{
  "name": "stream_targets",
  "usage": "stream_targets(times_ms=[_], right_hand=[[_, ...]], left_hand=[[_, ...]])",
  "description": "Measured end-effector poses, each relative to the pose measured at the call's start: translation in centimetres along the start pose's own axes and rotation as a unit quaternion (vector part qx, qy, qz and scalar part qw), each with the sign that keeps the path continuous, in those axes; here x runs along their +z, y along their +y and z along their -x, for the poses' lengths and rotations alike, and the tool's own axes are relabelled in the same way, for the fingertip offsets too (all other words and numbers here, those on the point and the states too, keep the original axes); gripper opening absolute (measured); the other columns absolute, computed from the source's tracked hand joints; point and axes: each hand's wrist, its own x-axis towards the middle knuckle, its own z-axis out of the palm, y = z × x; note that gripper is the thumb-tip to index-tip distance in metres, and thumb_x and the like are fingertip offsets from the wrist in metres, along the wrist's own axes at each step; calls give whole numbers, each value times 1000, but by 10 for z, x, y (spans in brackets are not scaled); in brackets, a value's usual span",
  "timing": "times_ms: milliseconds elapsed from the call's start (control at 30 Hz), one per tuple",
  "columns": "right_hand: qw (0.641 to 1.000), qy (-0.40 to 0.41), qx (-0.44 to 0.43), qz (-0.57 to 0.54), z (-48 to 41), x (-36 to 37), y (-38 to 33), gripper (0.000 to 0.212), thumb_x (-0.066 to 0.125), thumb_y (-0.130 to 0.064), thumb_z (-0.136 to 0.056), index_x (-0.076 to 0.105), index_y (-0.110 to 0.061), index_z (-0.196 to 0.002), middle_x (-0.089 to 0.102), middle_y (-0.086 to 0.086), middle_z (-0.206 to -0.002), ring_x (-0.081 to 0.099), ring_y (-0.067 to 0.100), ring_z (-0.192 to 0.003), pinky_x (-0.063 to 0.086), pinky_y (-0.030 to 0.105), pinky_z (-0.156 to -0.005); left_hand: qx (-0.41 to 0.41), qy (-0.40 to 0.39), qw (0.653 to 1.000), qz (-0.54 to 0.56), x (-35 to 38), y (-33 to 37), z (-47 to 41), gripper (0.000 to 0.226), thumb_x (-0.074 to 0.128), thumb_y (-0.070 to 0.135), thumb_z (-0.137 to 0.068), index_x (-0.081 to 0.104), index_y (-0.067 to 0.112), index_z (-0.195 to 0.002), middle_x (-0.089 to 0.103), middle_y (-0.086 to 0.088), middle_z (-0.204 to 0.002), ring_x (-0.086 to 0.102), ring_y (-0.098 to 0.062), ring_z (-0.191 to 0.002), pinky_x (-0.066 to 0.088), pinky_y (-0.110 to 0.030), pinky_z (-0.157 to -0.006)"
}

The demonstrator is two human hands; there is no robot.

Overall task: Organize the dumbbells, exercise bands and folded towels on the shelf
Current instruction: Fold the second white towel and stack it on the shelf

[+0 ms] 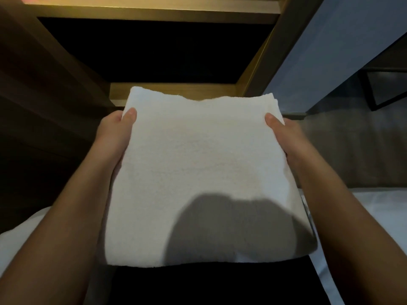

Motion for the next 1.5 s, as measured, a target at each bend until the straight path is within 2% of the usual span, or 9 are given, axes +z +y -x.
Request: stream_targets(times_ms=[233, 400, 567, 800, 933, 1067, 1167, 1333, 1500], right_hand=[[989, -93, 93, -61, -6, -11, -17, 38, 48, -57, -94, 65, -25, -107, 73, -1, -97, 69, 19, -90, 52, 34, -72], [994, -72, 75, -21, -18, 5, -32, 46, 57, -52, -92, 55, -24, -127, 65, 2, -121, 64, 24, -103, 49, 45, -95], [998, -32, 18, -52, -18, 3, -27, 54, 60, -47, -91, 42, -29, -139, 58, -1, -130, 60, 24, -111, 48, 51, -98], [999, 3, 3, -49, -17, 4, -14, 47, 58, -45, -93, 49, -25, -134, 62, -2, -122, 63, 19, -102, 54, 42, -86], [987, -69, 91, -112, -20, -4, -16, 37, 62, -43, -91, 58, -21, -120, 69, 2, -108, 67, 20, -95, 55, 37, -74], [960, -112, 141, -214, -29, -9, -20, 30, 61, -42, -91, 66, -19, -111, 75, 6, -103, 72, 23, -93, 60, 37, -75], [979, -86, 132, -129, -31, -4, -28, 36, 63, -44, -90, 64, -22, -119, 74, 3, -108, 71, 23, -97, 57, 40, -83], [998, -6, 52, -30, -29, -1, -26, 44, 58, -51, -91, 59, -21, -123, 68, -1, -113, 67, 18, -91, 53, 30, -68], [996, 2, 64, 63, -32, 4, -23, 48, 47, -50, -97, 50, -19, -134, 59, 3, -129, 60, 24, -106, 48, 41, -92]], left_hand=[[-96, -161, 981, 54, -20, 4, -20, 67, 52, 75, -79, 55, 29, -127, 60, 5, -122, 53, -21, -114, 33, -46, -108], [-82, -162, 983, 40, 3, 25, -28, 64, 43, 63, -94, 45, 21, -143, 50, 1, -144, 50, -23, -124, 34, -40, -108], [22, -37, 998, 44, 14, 24, -31, 48, 46, 43, -100, 45, 15, -140, 57, -3, -121, 56, -19, -101, 46, -28, -72], [-12, -15, 996, 84, 9, 12, -39, 48, 53, 43, -97, 48, 17, -137, 60, -4, -120, 60, -21, -103, 52, -38, -83], [-104, -101, 983, 116, 2, 15, -42, 61, 59, 51, -89, 48, 18, -139, 60, -2, -128, 58, -24, -111, 45, -41, -95], [-125, -189, 964, 139, -5, 26, -41, 39, 60, 48, -90, 61, 22, -119, 68, -2, -112, 64, -22, -100, 49, -38, -78], [-115, -139, 979, 91, 1, 32, -43, 45, 60, 47, -92, 55, 15, -123, 63, 0, -111, 60, -20, -95, 48, -35, -83], [-102, -67, 989, 78, 4, 25, -48, 65, 65, 46, -89, 46, 11, -140, 62, -5, -124, 61, -26, -105, 49, -37, -85], [-111, -45, 993, -21, 13, 28, -52, 57, 48, 44, -99, 42, 4, -139, 56, -10, -116, 55, -30, -103, 43, -37, -93]])
